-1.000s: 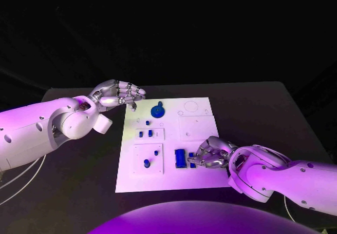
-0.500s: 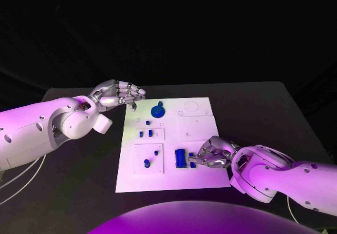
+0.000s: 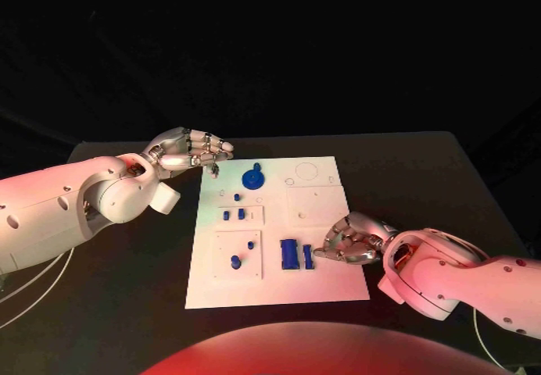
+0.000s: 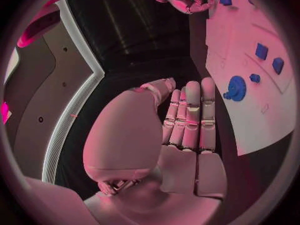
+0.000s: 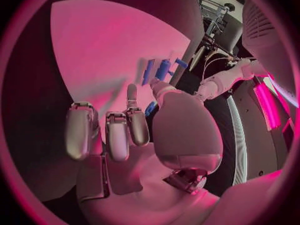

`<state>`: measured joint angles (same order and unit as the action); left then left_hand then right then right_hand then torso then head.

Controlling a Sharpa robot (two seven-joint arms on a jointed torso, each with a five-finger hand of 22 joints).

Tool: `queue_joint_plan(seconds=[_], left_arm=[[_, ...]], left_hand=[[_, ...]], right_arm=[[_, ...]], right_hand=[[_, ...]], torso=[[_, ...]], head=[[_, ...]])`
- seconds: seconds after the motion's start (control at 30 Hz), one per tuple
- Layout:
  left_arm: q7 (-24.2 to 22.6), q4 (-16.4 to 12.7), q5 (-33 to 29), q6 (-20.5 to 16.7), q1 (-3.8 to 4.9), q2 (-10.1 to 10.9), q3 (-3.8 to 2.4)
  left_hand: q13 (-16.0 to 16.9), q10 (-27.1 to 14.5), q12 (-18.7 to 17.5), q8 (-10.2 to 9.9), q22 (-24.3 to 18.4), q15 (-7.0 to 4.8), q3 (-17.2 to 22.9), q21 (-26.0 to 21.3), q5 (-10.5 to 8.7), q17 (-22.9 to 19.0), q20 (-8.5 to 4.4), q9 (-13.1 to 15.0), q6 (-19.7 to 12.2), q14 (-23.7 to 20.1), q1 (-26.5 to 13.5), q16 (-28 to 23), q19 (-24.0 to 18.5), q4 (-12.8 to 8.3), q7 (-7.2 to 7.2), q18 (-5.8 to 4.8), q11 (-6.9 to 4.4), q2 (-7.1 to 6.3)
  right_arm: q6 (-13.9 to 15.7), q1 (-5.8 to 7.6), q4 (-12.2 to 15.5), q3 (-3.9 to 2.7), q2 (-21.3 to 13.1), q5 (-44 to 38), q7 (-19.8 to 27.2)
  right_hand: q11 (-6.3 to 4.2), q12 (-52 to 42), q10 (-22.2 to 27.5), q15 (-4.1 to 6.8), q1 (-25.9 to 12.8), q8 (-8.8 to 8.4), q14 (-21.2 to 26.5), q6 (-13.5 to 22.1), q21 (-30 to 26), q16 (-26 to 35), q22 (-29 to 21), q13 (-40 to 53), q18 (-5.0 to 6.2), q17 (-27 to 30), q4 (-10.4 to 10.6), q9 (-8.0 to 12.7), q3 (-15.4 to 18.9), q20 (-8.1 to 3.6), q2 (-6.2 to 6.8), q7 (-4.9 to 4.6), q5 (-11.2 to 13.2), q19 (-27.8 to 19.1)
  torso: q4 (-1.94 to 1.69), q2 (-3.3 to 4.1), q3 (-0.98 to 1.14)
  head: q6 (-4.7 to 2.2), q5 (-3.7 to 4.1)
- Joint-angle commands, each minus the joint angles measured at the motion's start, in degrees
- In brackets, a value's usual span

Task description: Assemble the parts on the task board

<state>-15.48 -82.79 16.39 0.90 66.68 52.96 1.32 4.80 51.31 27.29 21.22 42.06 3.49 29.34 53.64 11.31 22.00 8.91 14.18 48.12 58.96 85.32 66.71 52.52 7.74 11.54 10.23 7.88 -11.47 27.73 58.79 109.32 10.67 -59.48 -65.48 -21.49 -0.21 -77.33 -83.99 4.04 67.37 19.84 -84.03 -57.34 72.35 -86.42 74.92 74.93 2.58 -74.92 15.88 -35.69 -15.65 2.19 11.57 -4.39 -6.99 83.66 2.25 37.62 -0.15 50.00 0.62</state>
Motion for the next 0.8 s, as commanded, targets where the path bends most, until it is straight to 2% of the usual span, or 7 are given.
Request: queue_joint_plan(seconds=[0.03, 0.13, 0.17, 0.2, 0.37, 0.43, 0.8], left_arm=[[-3.1, 0.2, -3.8, -2.0, -0.11, -0.4, 0.02], [-4.7, 0.9, -6.8, -3.5, -0.27, -0.9, 0.04], [-5.2, 1.2, -7.6, -4.0, -0.32, -1.1, 0.05], [-5.6, 1.5, -8.4, -4.4, -0.36, -1.3, 0.06], [-8.3, 4.0, -12.8, -7.3, -0.70, -2.6, 0.07], [-9.5, 5.4, -14.7, -8.6, -0.89, -3.3, 0.07], [-14.8, 14.3, -21.2, -13.4, -1.73, -10.1, 0.03]], left_hand=[[0.2, -0.2, 0.6, 0.3, 0.1, 0.10, 0.4, 0.3, -0.05, 0.0, 0.12, 0.1, -0.7, -0.7, -1.1, 0.2, -0.6, -0.2, 0.00, 0.32, 0.08, -0.05], [0.3, 0.0, 1.0, 0.4, -0.1, 0.10, 0.7, -0.2, -0.10, -0.4, 0.17, 0.1, -0.9, -1.6, -1.7, -0.7, -1.2, -0.4, -0.04, 0.31, 0.04, -0.06], [0.3, 0.2, 1.1, 0.4, -0.2, 0.12, 0.8, -0.4, -0.15, -0.6, 0.19, 0.2, -0.9, -2.0, -2.0, -1.1, -1.5, -0.4, -0.04, 0.31, 0.02, -0.06], [0.3, 0.3, 1.4, 0.5, -0.5, 0.15, 0.9, -1.0, -0.18, -1.1, 0.23, 0.2, -1.1, -2.8, -2.3, -2.0, -2.1, -0.6, -0.06, 0.30, 0.00, -0.05], [0.3, 1.8, 2.0, 1.2, -2.7, 0.53, 1.6, -5.2, -0.31, -4.3, 0.63, 0.5, -1.3, -6.7, -3.8, -8.7, -5.3, -1.3, -0.14, 0.21, -0.09, 0.17], [-0.1, 2.6, 1.3, 1.6, -4.5, 1.14, 2.0, -8.6, -0.42, -6.8, 1.20, 0.7, -1.4, -8.9, -4.7, -14.2, -7.5, -1.2, 0.00, 0.00, 0.07, 0.13], [-1.2, 3.7, -19.8, -0.2, -26.9, 6.74, 3.5, -41.2, -0.58, -15.3, 7.74, -1.4, -5.4, -13.9, -7.9, -48.1, -14.3, -1.6, -0.14, -0.75, 3.80, -0.39]], right_arm=[[4.3, 1.90, -2.5, -0.13, 0.1, 11.9, 17.7], [4.7, 4.37, -6.7, -0.17, 1.1, 22.9, 27.4], [4.5, 5.04, -8.2, -0.18, 1.5, 25.8, 29.6], [4.2, 5.72, -9.7, -0.20, 2.1, 28.8, 31.7], [1.5, 8.67, -19.5, -0.46, 6.4, 42.5, 40.7], [0.0, 9.38, -23.9, -0.66, 8.6, 46.2, 43.5], [-8.5, 10.20, -44.8, -1.21, 20.1, 57.3, 51.0]], right_hand=[[0.68, 1.4, -0.7, -0.77, 1.9, -0.99, -3.6, 1.4, -2.0, 0.6, 10.0, 7.3, 1.06, -3.9, -0.2, 0.3, 0.5, 0.62, -0.69, -0.58, -0.3, -0.5], [1.35, 6.9, 1.9, -1.32, 5.0, -2.36, -2.4, 2.7, -9.6, 3.1, 8.0, 4.2, 2.37, 1.2, -0.9, 0.7, 0.5, 1.16, -1.57, -1.36, -0.4, -3.2], [1.49, 9.5, 3.3, -1.32, 6.6, -3.03, -1.7, 3.6, -12.9, 4.4, 7.0, 2.7, 2.97, 3.6, -1.2, 0.9, -0.6, 1.08, -1.47, -1.76, -9.2, -4.5], [1.57, 11.8, 4.3, -1.47, 7.2, -3.14, -1.1, 3.5, -16.0, 5.7, 6.1, 1.4, 3.41, 5.8, -1.4, 0.9, -0.9, 1.32, -1.65, -1.70, -9.8, -5.6], [2.45, 40.0, 17.3, -2.27, 9.9, -4.73, 6.2, 4.5, -47.3, 22.4, -5.4, -17.2, 7.81, 28.1, -2.2, 1.2, -3.1, 2.31, -1.34, -2.65, -8.0, -17.4], [3.25, 45.7, 20.3, -3.11, 10.5, -5.50, 11.6, 5.1, -51.2, 34.0, -8.4, -22.3, 7.71, 39.9, -2.1, 1.6, -4.6, 3.05, -0.99, -3.36, -7.1, -19.9], [8.03, 70.1, 21.1, -9.38, 9.8, -11.13, 23.7, 5.5, -68.8, 65.4, -29.1, -56.8, 7.82, 53.0, -3.9, 7.1, -12.8, 9.67, 0.49, -6.83, -3.5, -29.7]], torso=[[0.15, -0.62, -0.43], [0.17, -1.25, -0.87], [0.14, -1.51, -1.04], [0.13, -1.66, -1.12], [0.24, -2.43, -1.48], [0.20, -2.82, -1.53], [-0.66, -4.35, -1.33]], head=[[-0.30, 0.08], [-0.96, 0.04], [-1.04, 0.05], [-1.33, 0.03], [-2.86, -0.11], [-3.86, -0.07], [-9.81, -0.36]])
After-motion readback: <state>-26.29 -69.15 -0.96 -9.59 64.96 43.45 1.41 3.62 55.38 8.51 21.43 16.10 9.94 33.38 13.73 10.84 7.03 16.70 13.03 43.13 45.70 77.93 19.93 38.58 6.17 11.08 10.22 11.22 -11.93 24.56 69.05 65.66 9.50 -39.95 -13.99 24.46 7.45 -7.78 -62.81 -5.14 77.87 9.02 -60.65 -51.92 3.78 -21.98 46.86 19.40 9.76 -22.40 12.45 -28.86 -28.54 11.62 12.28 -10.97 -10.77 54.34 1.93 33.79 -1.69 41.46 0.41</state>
